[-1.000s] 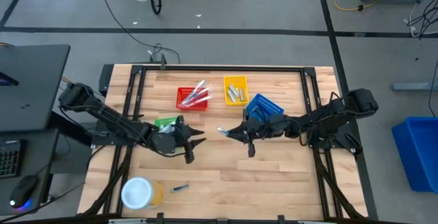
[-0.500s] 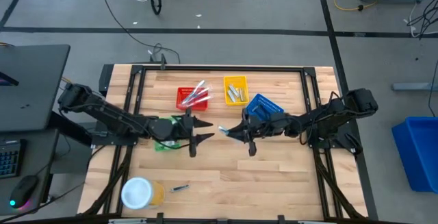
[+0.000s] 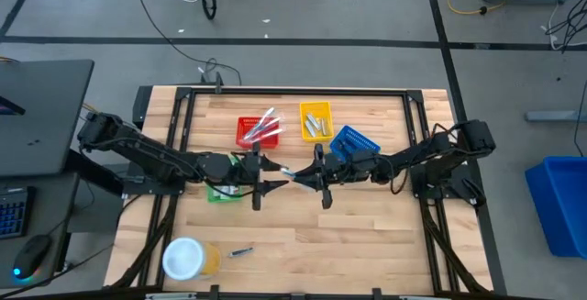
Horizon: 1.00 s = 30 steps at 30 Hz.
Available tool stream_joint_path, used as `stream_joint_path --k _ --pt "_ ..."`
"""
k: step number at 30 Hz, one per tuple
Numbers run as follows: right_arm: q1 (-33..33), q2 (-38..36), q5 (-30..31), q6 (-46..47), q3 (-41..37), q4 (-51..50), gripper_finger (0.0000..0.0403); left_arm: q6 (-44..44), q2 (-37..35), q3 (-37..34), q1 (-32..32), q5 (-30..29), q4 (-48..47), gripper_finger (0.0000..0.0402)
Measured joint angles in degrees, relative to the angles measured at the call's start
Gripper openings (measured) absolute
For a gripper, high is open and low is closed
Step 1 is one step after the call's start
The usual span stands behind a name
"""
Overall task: Pick & Place Travel size toiletries
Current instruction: Put the blue toothbrush into the red bin
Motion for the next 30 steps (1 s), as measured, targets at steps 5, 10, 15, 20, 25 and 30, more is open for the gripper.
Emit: stream_joint_path --k 5,10,15,20,25,30 --pt "-0.04 3.52 0.0 0.0 2.89 -0.12 0.0036 -0.43 0.0 0.0 0.03 0.17 -0.43 0.0185" --pt "-0.04 4.37 0.11 -0.14 3.67 0.04 0.0036 0.0 0.0 0.0 0.03 0.74 -0.64 0.0185" --pt "-0.08 4.31 1.44 -0.61 3.69 0.91 0.0036 -0.01 0.0 0.0 0.03 0.72 -0.78 0.0163" --pt "-0.09 4.29 1.43 -0.91 3.69 -1.18 0.0036 -0.02 0.0 0.0 0.03 0.65 -0.42 0.0114" --pt "-0.09 4.28 1.51 -1.79 3.68 -2.15 0.0037 -0.02 0.0 0.0 0.03 0.6 -0.47 0.0069" --pt "-0.09 4.28 1.5 -2.14 3.68 -2.92 0.0059 -0.63 0.0 0.0 0.03 0.53 -1.46 0.0037"
